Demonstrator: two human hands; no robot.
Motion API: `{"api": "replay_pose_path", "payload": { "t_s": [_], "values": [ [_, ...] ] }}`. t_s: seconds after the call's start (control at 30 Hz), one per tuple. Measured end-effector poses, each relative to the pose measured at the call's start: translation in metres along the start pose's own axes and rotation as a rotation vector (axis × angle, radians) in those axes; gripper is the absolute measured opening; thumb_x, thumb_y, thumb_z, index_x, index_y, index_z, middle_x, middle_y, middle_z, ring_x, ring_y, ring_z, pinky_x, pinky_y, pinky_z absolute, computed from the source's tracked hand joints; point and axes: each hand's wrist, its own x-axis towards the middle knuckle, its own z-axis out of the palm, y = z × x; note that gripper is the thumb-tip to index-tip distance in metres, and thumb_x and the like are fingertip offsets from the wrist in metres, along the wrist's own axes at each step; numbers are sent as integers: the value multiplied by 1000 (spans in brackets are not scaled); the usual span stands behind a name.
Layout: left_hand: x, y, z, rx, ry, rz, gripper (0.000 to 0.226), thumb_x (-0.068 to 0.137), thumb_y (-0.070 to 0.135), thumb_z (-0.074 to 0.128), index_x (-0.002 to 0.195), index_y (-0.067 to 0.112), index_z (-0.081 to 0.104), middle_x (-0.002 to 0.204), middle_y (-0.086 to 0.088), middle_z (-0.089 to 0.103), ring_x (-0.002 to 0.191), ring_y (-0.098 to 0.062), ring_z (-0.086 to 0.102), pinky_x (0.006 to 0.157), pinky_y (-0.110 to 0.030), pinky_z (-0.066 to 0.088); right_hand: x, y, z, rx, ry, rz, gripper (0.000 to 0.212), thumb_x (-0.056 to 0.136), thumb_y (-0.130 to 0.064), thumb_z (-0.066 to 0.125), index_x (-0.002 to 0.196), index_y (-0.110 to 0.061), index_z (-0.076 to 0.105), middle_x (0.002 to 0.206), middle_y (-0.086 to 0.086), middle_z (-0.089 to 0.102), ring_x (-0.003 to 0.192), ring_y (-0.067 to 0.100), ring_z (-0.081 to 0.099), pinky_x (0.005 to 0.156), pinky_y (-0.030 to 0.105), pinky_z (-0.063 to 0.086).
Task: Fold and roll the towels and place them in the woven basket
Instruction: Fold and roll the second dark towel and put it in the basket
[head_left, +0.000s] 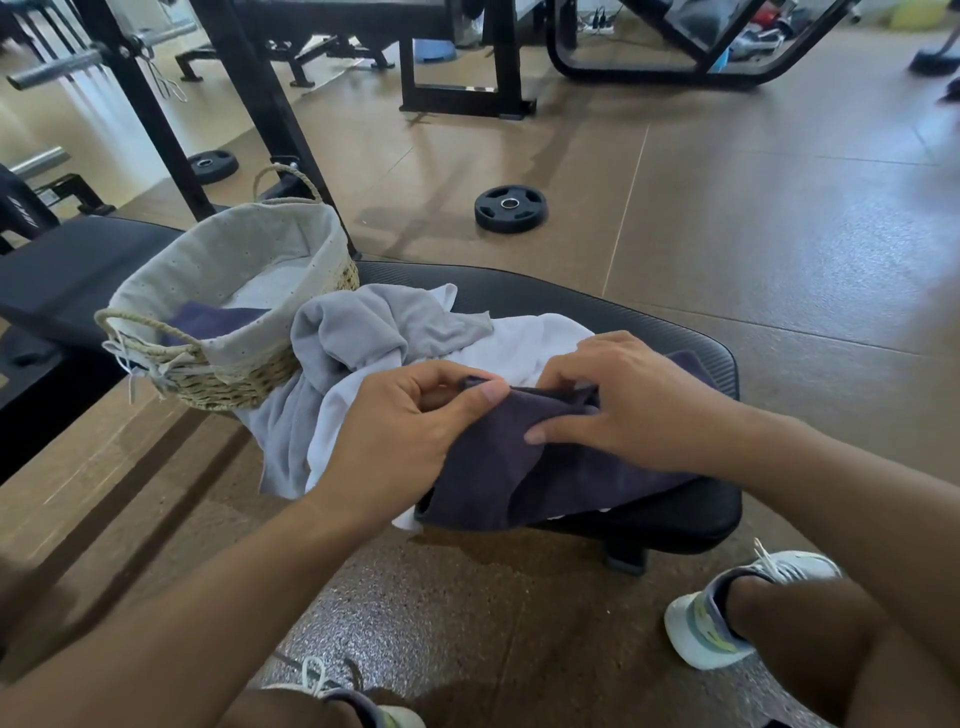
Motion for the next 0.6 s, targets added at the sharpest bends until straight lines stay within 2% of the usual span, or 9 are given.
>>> {"api": "replay_pose_path", "payload": {
  "t_s": [0.13,0.27,0.33,0.4,0.47,0.53,0.6],
  "values": [
    [7,3,-11,-1,111,10,25,74,42,71,84,20,72,72,3,77,70,-8,71,74,-38,57,3,17,-9,48,-14,26,38,87,-73,52,79,-36,56,68,-11,57,69,10,53,69,39,46],
    [19,3,-26,19,184,16,22,75,46,71,75,24,65,70,-4,75,70,-12,63,79,-47,53,2,22,-17,59,15,60,45,87,-71,42,88,-33,66,66,-11,59,69,9,54,68,35,44],
    [22,3,-32,28,195,32,29,78,44,69,78,16,61,70,-11,73,69,-14,59,73,-40,48,1,26,-23,74,35,100,45,83,-74,42,84,-38,68,67,-11,62,69,9,56,68,34,46],
    [25,0,-38,54,204,46,33,86,41,67,84,10,58,67,-13,67,66,-15,52,67,-33,42,1,33,-29,78,50,138,46,76,-78,47,86,-40,71,70,-13,65,70,8,59,68,32,48],
    [30,-7,-44,76,237,33,28,93,38,65,87,11,59,66,-9,63,65,-14,48,64,-31,38,-1,40,-33,137,37,166,44,68,-77,62,94,-43,70,75,-17,64,70,6,59,66,28,47],
    [34,-16,-51,83,272,9,23,95,38,64,86,17,61,66,-1,65,65,-10,52,66,-32,40,-3,47,-33,168,27,176,45,67,-67,76,101,-42,62,81,-17,65,70,3,57,64,22,45],
    [38,-25,-56,75,280,-26,22,96,36,64,87,17,63,70,0,70,68,-10,57,71,-33,44,-4,55,-31,153,36,170,43,70,-55,83,96,-39,54,86,-21,65,67,1,55,60,16,40]
  ]
}}
